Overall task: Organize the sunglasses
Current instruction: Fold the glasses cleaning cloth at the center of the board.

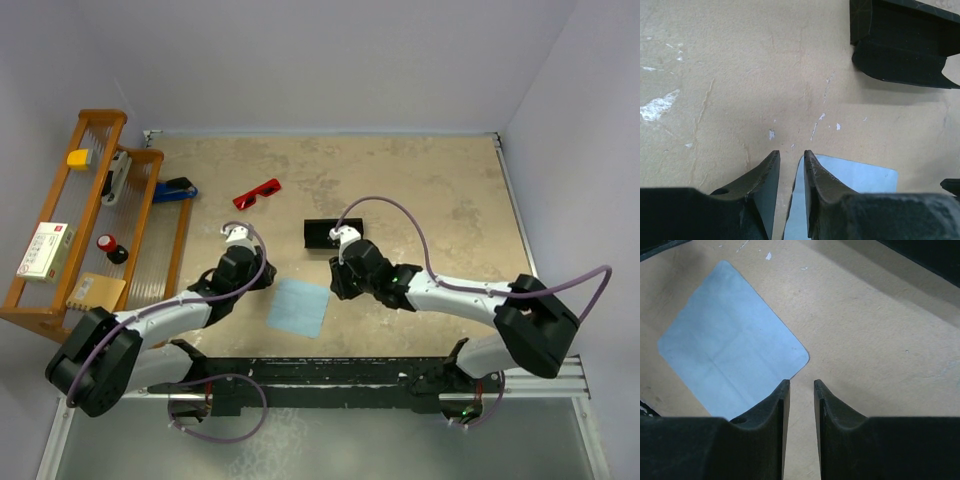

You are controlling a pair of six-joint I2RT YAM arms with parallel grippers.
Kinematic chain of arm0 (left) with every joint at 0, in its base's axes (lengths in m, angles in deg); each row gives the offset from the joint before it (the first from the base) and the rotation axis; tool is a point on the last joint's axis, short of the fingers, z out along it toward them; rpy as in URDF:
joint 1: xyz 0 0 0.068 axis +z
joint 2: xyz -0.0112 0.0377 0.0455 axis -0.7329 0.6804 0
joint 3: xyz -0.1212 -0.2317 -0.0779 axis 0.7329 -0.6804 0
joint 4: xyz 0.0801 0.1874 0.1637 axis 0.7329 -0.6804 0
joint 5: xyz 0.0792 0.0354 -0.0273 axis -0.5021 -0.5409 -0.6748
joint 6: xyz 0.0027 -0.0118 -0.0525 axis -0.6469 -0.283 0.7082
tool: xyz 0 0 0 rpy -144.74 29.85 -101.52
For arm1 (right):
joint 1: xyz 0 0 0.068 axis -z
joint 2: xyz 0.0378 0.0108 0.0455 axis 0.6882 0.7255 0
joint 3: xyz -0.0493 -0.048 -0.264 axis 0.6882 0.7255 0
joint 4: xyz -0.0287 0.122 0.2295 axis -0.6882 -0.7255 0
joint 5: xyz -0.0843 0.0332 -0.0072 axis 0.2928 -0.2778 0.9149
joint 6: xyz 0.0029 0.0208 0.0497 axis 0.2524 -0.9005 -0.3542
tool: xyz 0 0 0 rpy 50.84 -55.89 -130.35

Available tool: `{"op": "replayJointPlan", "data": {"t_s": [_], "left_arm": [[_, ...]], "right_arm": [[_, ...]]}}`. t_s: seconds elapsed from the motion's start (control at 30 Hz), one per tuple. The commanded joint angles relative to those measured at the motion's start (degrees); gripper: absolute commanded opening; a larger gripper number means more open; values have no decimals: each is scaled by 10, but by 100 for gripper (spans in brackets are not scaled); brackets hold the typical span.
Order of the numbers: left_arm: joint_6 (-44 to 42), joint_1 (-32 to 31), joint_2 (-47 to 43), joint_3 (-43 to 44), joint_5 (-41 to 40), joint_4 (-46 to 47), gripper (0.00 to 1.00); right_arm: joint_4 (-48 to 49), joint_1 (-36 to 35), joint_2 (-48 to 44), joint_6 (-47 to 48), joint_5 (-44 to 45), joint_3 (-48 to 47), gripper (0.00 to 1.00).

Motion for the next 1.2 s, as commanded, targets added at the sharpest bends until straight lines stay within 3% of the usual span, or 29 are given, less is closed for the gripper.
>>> {"op": "replayJointPlan", "data": {"t_s": [0.0, 0.2, 0.93, 1.17], "left_arm": [[16, -4, -8, 1, -32, -9, 25], [7, -5, 12, 15, -39, -28, 29], [-2, -5, -28, 8, -31, -24, 28], [-3, -6, -23, 11, -28, -24, 28]], "right_arm": [[38, -11, 19, -13, -15, 0, 28], [46, -23, 47, -15, -10, -7, 28], [61, -31, 117, -21, -6, -30, 33], [55, -47, 132, -23, 5, -41, 27]]}}
